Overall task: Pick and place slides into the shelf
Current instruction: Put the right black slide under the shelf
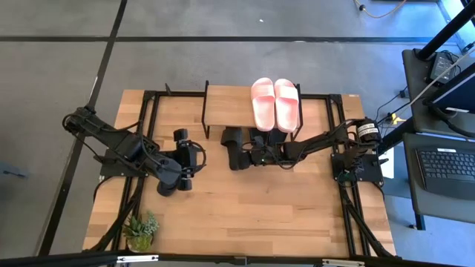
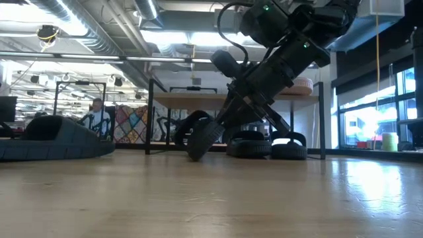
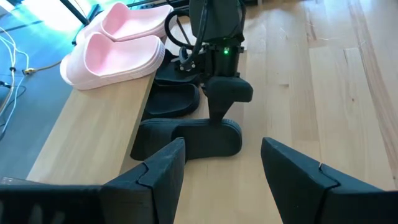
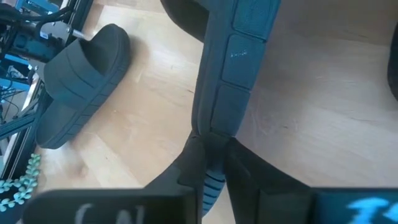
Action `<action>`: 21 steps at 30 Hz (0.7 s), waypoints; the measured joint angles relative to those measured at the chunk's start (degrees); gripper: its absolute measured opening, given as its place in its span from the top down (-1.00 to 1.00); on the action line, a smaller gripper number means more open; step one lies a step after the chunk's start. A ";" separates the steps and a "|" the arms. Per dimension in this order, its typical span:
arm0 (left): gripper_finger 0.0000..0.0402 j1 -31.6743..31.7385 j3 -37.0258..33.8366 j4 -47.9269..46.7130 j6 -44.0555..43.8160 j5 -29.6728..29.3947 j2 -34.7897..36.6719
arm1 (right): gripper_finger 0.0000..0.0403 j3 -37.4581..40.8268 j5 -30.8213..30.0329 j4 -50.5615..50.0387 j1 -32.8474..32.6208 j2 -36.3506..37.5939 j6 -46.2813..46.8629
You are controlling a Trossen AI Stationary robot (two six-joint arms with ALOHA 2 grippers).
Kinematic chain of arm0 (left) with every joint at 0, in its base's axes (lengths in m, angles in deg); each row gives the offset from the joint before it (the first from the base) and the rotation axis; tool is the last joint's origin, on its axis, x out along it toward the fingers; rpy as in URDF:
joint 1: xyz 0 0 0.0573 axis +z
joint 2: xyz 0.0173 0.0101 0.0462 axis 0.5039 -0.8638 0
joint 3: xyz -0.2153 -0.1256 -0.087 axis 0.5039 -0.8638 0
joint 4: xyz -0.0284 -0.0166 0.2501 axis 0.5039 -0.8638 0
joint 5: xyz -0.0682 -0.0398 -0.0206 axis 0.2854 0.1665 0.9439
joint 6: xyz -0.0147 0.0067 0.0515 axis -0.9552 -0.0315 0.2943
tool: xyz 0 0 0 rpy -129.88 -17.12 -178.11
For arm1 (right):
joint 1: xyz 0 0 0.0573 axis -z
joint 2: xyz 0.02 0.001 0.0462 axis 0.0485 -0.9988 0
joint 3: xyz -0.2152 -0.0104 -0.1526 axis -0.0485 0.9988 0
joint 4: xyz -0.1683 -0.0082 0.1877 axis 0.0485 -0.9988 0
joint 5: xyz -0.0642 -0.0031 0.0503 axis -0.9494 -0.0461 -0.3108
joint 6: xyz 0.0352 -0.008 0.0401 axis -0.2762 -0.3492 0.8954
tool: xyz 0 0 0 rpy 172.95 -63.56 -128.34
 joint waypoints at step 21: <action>-0.01 -0.02 0.00 0.01 -0.04 0.00 0.00 | 0.42 0.07 1.03 -1.21 0.09 -0.01 4.57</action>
